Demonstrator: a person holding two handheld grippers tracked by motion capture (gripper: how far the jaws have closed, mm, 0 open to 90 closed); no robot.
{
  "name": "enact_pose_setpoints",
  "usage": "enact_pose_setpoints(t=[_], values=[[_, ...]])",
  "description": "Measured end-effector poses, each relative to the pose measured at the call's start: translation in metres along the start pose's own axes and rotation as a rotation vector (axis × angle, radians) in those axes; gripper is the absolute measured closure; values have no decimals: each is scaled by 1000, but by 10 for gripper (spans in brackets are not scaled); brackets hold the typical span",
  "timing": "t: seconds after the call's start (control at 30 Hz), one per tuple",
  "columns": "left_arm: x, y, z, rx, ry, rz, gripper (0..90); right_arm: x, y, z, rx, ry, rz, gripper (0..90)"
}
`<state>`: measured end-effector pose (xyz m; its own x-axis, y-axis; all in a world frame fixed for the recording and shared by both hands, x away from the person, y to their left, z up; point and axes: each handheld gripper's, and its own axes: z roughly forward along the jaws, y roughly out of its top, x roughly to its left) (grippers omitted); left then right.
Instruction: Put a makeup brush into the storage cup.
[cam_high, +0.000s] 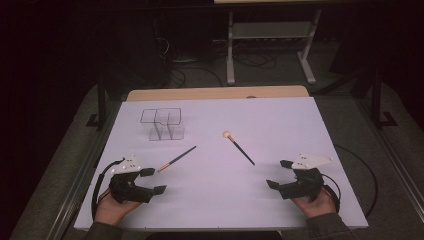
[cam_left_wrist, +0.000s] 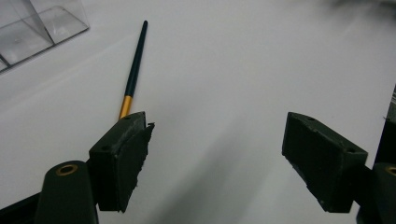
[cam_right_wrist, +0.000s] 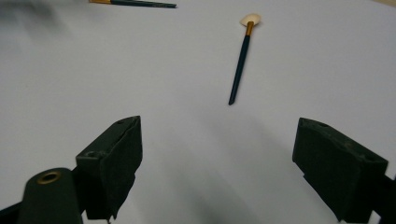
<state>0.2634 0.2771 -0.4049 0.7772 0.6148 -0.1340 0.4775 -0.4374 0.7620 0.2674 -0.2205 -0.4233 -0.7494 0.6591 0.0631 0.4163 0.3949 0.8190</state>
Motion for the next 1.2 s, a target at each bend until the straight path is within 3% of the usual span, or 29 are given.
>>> enact_pose_setpoints(t=[0.1,0.57,0.73,1.0,1.2], values=[[-2,3,-3,12,10,24,222,0,0,2,4,2,-2,149],[-4,7,-6,8,11,20,232,-4,5,9,15,12,-16,149],[-2,12,-5,32,22,47,240,-4,8,8,18,13,-21,149],[4,21,-5,64,29,76,260,-4,9,5,6,7,-23,149],[9,33,-4,80,29,75,269,-4,10,2,1,0,-23,149]])
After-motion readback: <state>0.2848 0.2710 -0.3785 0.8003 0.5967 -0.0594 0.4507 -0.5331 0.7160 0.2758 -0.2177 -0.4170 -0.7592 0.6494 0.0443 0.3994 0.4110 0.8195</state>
